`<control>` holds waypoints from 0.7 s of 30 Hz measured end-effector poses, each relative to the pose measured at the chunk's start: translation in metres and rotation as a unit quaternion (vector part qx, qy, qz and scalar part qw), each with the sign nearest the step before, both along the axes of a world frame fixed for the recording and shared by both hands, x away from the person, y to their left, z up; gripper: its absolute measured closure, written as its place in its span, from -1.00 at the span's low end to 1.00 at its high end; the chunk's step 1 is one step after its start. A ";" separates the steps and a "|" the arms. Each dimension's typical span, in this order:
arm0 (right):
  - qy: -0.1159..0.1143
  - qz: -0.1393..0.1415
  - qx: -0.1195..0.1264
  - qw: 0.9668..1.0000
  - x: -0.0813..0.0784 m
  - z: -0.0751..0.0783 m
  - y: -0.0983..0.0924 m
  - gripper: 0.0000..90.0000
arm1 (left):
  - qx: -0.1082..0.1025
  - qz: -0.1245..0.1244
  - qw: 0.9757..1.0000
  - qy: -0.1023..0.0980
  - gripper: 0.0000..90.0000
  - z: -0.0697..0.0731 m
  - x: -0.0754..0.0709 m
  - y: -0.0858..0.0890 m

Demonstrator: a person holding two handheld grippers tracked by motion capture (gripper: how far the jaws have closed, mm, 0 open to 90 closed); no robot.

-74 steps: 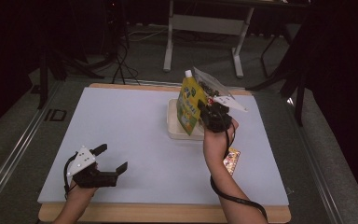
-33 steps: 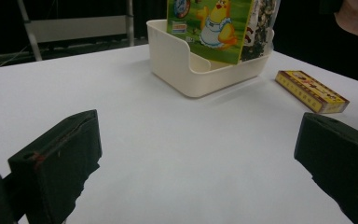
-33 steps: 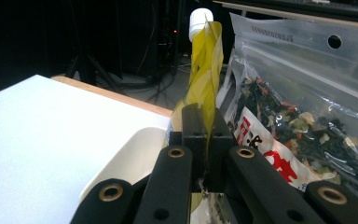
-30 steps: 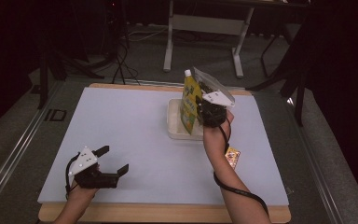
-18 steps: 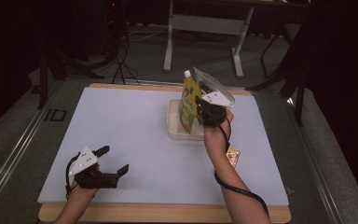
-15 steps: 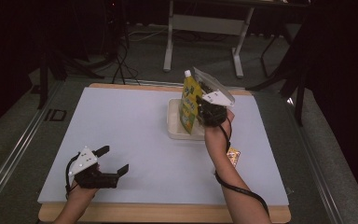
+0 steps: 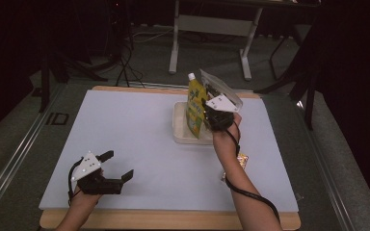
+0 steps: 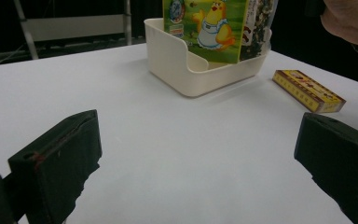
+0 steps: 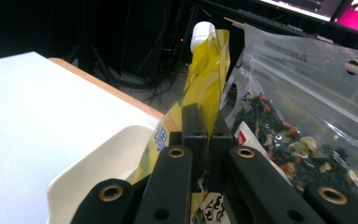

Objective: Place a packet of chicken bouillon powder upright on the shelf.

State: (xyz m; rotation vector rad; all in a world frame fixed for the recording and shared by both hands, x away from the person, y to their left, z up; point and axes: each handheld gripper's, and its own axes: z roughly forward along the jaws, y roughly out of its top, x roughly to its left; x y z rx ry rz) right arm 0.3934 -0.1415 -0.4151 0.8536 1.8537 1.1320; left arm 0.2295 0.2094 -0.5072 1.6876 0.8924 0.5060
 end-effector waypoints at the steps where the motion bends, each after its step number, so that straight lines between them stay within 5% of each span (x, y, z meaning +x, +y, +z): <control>1: -0.002 0.003 -0.003 1.000 0.000 0.000 0.000 1.00 | -0.001 0.000 1.000 0.000 -0.98 0.000 0.000 0.000; 16: 0.003 0.010 0.011 1.000 0.007 -0.005 -0.006 1.00 | -0.003 0.000 1.000 0.006 -0.98 -0.002 0.001 0.001; 21: 0.004 0.015 -0.004 1.000 0.006 -0.014 -0.001 1.00 | -0.002 0.000 1.000 0.003 -0.98 -0.001 0.000 0.001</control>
